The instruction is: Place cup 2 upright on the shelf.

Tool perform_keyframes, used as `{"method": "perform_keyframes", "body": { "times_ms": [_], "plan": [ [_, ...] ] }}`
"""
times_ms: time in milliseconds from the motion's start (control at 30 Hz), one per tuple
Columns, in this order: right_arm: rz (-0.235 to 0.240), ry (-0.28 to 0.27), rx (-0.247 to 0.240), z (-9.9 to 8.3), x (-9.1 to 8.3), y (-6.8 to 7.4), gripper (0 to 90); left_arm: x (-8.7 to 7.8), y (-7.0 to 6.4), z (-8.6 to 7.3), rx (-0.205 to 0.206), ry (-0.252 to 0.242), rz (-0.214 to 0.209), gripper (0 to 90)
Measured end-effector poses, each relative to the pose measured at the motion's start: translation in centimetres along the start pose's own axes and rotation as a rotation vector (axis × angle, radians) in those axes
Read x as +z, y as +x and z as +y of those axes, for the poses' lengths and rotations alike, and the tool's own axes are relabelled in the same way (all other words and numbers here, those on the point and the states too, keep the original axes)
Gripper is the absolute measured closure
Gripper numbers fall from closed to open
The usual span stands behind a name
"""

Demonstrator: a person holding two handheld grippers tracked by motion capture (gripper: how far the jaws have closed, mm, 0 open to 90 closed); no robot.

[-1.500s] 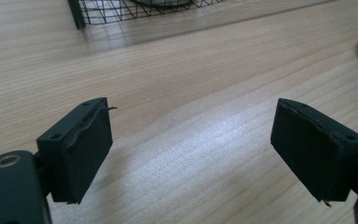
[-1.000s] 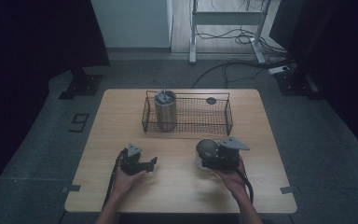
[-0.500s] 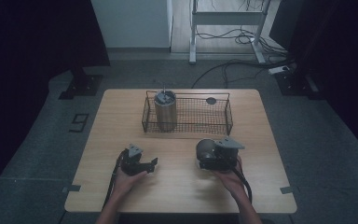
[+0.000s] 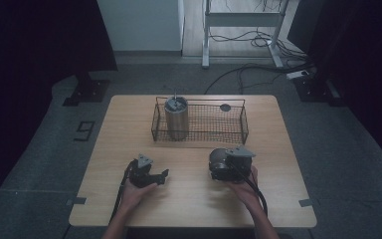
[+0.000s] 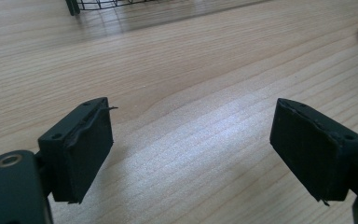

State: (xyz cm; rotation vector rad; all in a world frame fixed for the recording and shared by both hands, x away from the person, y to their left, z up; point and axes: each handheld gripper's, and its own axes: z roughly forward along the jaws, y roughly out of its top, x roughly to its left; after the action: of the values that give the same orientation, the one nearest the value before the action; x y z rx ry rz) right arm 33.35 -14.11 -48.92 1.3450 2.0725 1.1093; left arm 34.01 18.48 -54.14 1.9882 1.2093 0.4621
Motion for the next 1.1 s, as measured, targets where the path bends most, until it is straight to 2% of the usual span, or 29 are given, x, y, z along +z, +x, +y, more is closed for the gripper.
{"method": "perform_keyframes", "body": {
  "times_ms": [233,633,867,1100],
  "plan": [
    [0.012,0.023,-0.030,-0.4,0.6,-0.1,6.1,0.0,0.0,0.0,0.000,0.002,-0.001,13.2],
    [0.024,0.028,-0.050,-0.3,0.6,-0.2,6.7,0.0,-0.1,0.0,0.002,0.000,-0.002,13.2],
    [0.039,0.004,-0.013,-0.3,0.3,-0.5,6.8,-0.2,-0.1,0.0,0.003,-0.001,-0.002,13.4],
    [0.046,-0.038,-0.015,0.3,-0.9,-0.5,6.8,-0.2,-0.1,0.0,0.001,0.001,0.001,13.4]
  ]
}}
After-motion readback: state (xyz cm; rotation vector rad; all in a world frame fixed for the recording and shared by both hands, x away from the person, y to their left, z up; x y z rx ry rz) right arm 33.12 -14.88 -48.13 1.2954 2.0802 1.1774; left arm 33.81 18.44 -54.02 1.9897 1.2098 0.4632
